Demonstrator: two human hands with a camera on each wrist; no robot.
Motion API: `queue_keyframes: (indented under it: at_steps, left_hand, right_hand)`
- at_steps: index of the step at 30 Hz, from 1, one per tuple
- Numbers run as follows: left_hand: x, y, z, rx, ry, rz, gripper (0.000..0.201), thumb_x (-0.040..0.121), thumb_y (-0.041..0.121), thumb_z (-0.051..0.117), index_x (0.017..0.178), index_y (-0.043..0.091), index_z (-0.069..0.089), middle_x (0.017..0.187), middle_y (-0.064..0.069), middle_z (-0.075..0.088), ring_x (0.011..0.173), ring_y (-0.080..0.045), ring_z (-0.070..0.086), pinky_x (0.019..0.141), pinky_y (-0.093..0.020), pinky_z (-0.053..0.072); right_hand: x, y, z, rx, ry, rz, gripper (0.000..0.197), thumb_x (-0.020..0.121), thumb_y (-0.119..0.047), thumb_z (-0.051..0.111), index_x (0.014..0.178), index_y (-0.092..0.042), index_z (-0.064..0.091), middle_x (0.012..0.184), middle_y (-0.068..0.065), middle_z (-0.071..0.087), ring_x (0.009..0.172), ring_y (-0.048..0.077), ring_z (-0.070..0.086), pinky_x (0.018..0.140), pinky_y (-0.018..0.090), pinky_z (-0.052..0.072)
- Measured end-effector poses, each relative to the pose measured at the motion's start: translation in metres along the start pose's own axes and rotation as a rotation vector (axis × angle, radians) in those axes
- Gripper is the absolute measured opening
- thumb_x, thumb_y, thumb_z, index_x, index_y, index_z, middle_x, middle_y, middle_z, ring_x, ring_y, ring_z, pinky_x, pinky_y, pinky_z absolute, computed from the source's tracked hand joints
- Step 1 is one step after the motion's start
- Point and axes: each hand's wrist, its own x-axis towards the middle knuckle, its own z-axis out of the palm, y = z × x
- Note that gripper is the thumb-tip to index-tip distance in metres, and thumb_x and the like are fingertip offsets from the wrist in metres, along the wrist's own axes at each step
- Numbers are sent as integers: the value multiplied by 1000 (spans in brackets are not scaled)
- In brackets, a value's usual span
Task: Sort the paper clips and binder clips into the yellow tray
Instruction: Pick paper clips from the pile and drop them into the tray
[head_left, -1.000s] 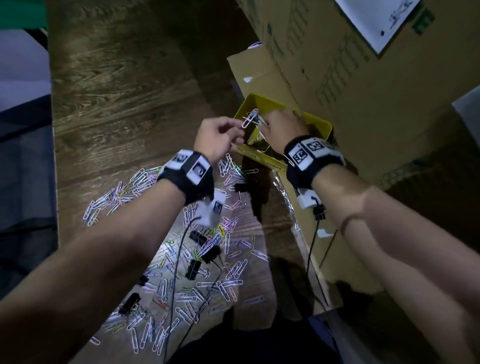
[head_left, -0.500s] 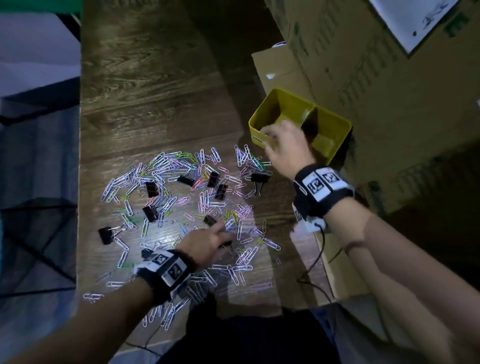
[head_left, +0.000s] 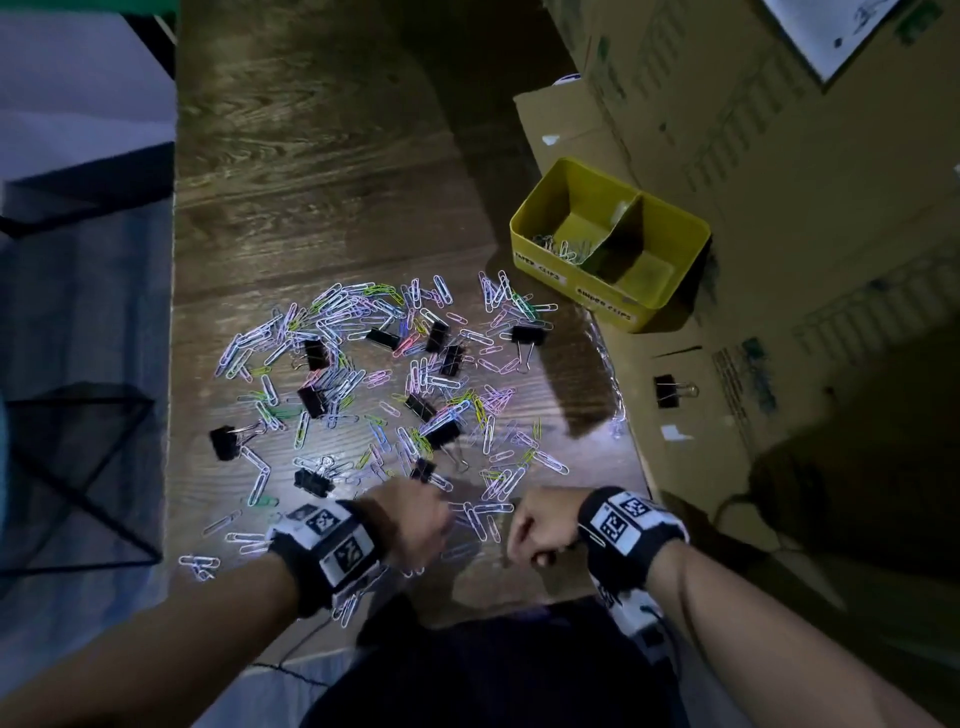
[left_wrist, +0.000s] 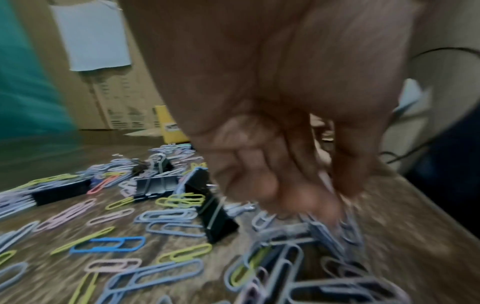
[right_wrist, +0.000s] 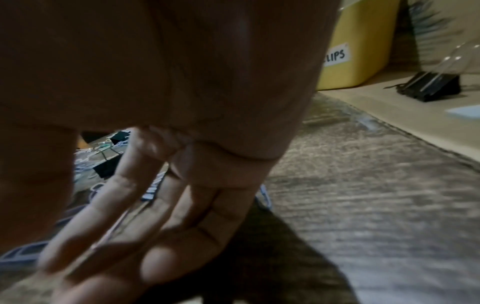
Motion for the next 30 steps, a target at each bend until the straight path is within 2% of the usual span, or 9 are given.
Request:
queue_keyframes:
  at_steps: [3, 5, 7, 11, 14, 16, 20, 25, 30]
  left_hand:
    - [-2, 19, 9, 97, -219, -29, 24, 82, 20, 52, 96, 6, 65, 100, -14, 67, 93, -33, 65, 79, -40, 53]
    - [4, 24, 12, 93, -198, -17, 26, 87, 20, 49, 102, 5, 63, 106, -15, 65, 99, -33, 63, 83, -41, 50]
    - [17, 26, 10, 27, -101, 11, 29, 91, 23, 43, 107, 7, 60, 111, -16, 62, 100, -33, 60, 83, -39, 49]
    - [44, 27, -1, -100, 67, 25, 27, 93, 28, 40, 101, 10, 58, 105, -9, 58, 94, -30, 60, 76, -41, 51]
    - [52, 26, -12, -182, 267, -16, 28, 90, 32, 47, 110, 13, 52, 111, -6, 50, 98, -28, 56, 76, -45, 50]
    - [56, 25, -13, -199, 283, -49, 55, 82, 38, 62, 127, 19, 36, 123, -7, 38, 106, -26, 50, 79, -47, 52]
    - [61, 28, -13, -112, 177, -83, 93, 72, 34, 75, 140, 29, 12, 146, -6, 14, 122, -35, 36, 85, -54, 50]
    - [74, 20, -8, -125, 138, -100, 57, 82, 20, 65, 132, 19, 37, 133, -10, 32, 120, -38, 36, 89, -58, 45]
    - [74, 10, -3, 5, 233, 27, 23, 86, 23, 59, 106, 13, 57, 114, -7, 52, 105, -29, 49, 85, -45, 49]
  right_hand:
    - [-2, 0, 0, 55, 143, -83, 13, 84, -10, 63, 93, -6, 72, 50, -16, 63, 45, -8, 54, 63, 17, 47]
    - [-8, 0, -3, 30, 302, -146, 11, 83, -11, 64, 89, -10, 74, 74, -7, 72, 57, -9, 54, 65, 11, 46]
    - [-15, 5, -8, -29, 521, -152, 14, 82, -20, 68, 95, -16, 71, 97, 1, 71, 72, -2, 57, 75, 19, 48]
    - [-21, 16, -8, -221, 797, 34, 95, 63, -61, 74, 140, -25, 33, 133, 5, 38, 122, 22, 39, 102, 41, 38]
    - [-22, 11, 7, -287, 759, 185, 133, 49, -71, 75, 149, -21, 3, 135, 10, 26, 126, 26, 29, 103, 44, 34]
    - [-17, 6, 20, -326, 742, 226, 140, 47, -71, 76, 149, -17, -3, 135, 11, 24, 125, 27, 28, 101, 44, 34]
    - [-4, 1, 33, -346, 799, 189, 132, 54, -58, 81, 148, -8, 3, 132, 12, 29, 121, 27, 31, 101, 39, 39]
    - [2, 3, 27, -270, 792, 53, 89, 75, -31, 75, 145, -12, 23, 131, 11, 36, 122, 29, 41, 101, 36, 40]
    - [3, 1, 19, -234, 795, -35, 53, 83, -17, 64, 132, -8, 46, 126, 13, 51, 115, 31, 51, 97, 34, 42]
